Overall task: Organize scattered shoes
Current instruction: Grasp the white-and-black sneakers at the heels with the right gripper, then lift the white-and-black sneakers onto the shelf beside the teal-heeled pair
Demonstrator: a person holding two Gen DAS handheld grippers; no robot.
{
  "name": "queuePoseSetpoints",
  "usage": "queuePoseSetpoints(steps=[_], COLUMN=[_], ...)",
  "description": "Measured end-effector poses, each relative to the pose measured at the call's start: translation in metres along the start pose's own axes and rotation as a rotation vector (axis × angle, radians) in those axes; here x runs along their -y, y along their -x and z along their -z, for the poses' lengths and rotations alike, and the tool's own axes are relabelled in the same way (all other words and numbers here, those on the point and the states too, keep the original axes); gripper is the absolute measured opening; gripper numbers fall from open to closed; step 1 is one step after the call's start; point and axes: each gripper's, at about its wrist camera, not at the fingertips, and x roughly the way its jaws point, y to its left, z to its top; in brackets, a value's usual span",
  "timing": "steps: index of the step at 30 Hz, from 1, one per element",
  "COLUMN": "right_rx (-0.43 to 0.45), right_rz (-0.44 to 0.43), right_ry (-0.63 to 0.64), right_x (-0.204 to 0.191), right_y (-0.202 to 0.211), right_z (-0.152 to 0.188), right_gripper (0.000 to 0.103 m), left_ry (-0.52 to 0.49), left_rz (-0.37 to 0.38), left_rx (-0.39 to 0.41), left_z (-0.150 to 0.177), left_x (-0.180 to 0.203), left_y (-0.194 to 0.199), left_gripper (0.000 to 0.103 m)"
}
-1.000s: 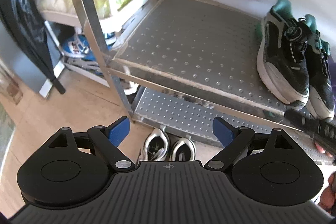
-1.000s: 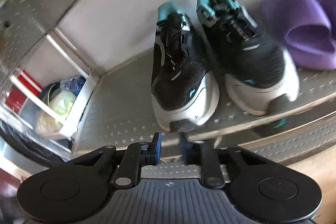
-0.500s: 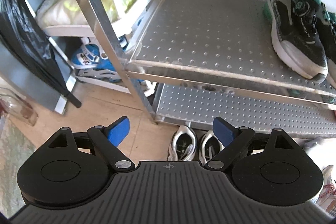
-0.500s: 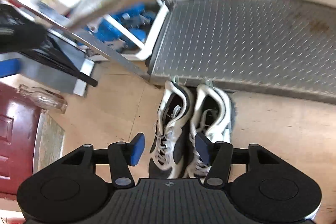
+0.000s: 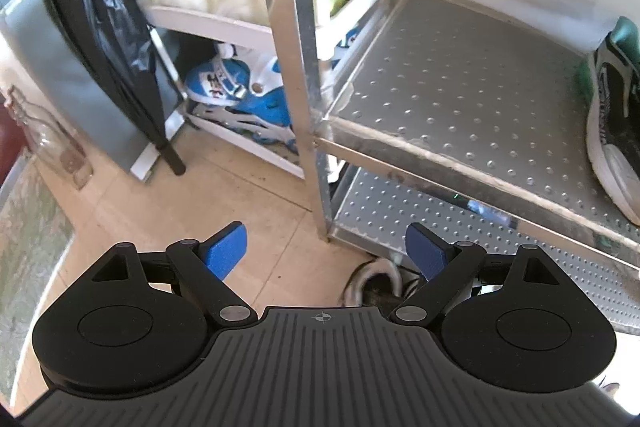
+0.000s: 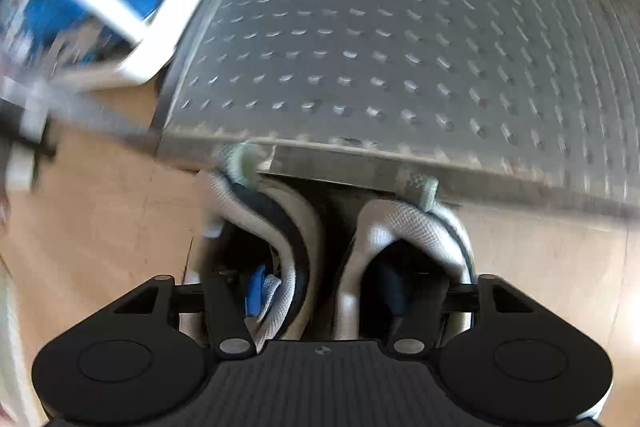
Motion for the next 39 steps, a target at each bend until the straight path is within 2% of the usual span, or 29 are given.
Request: queuePoseSetpoints(steps=[2, 7, 10, 13, 15, 16, 17, 19, 22, 24, 25, 26, 27, 29, 31, 33, 36, 37, 39], right_rx=[0.014, 0.147, 0.302, 0.445, 0.532, 0.547, 0.605, 0.657, 0.811, 0.888, 0.901, 0.895, 0.896, 0.915, 0.929, 0.908, 0.835, 0.821, 0.737], right_rz=[-0.053, -0.152, -0.201, -0.218, -0.243, -0.246, -0.259, -0.262, -0.173, -0.071, -0.031, 0.033, 0.045, 0.034, 0.03, 0.014, -0.035, -0.047, -0.12], right_ry=[-0.055, -0.06, -0.077, -0.066, -0.078, -0.079, -0.089, -0.092, -0.02, 0.101, 0.147, 0.214, 0.242, 0.282, 0.303, 0.285, 0.229, 0.223, 0.185], right_x=[0.009, 0.014, 0.012, 0.008, 0.008, 0.007, 0.005, 0.0, -0.021, -0.036, -0.041, -0.049, -0.051, -0.051, -0.042, -0.029, -0.005, -0.002, 0.01], right_y=[0.015, 0.103, 0.182, 0.247, 0.284, 0.289, 0.31, 0.326, 0.342, 0.336, 0.331, 0.325, 0.324, 0.327, 0.336, 0.345, 0.353, 0.352, 0.345], right_z=[0.004, 0.053, 0.081, 0.083, 0.072, 0.068, 0.053, 0.035, -0.023, -0.051, -0.057, -0.062, -0.061, -0.049, -0.027, -0.009, 0.021, 0.028, 0.049], right_gripper=[0.022, 0.022, 0.022, 0.022, 0.022, 0.022, 0.022, 0.022, 0.022, 0.036, 0.047, 0.053, 0.056, 0.067, 0.07, 0.072, 0.074, 0.072, 0.058], left_ry=[-0.016, 0.038, 0.093, 0.176, 0.239, 0.265, 0.291, 0.328, 0.358, 0.344, 0.328, 0.297, 0.27, 0.236, 0.201, 0.125, 0.057, 0.06, 0.09], left_rz=[0.005, -0.023, -0.059, -0.11, -0.131, -0.144, -0.158, -0.171, -0.157, -0.139, -0.128, -0.105, -0.084, -0.06, -0.024, 0.034, 0.033, 0.033, 0.035], left_rx=[0.011, 0.076, 0.131, 0.202, 0.244, 0.261, 0.277, 0.287, 0.256, 0.246, 0.245, 0.244, 0.242, 0.225, 0.194, 0.159, 0.152, 0.15, 0.156], left_z=[0.001, 0.003, 0.007, 0.013, 0.017, 0.018, 0.019, 0.02, 0.017, 0.011, 0.01, 0.008, 0.006, 0.005, 0.005, 0.006, 0.009, 0.009, 0.008], left_x=[0.001, -0.011, -0.024, -0.043, -0.058, -0.064, -0.07, -0.08, -0.089, -0.086, -0.082, -0.076, -0.07, -0.059, -0.05, -0.034, -0.017, -0.017, -0.02], left_y=[0.004, 0.02, 0.033, 0.052, 0.063, 0.067, 0.07, 0.072, 0.068, 0.066, 0.066, 0.065, 0.064, 0.061, 0.056, 0.05, 0.045, 0.045, 0.045], left_gripper=[0.09, 0.09, 0.09, 0.09, 0.09, 0.09, 0.09, 0.09, 0.09, 0.09, 0.09, 0.09, 0.09, 0.09, 0.09, 0.09, 0.09, 0.09, 0.09])
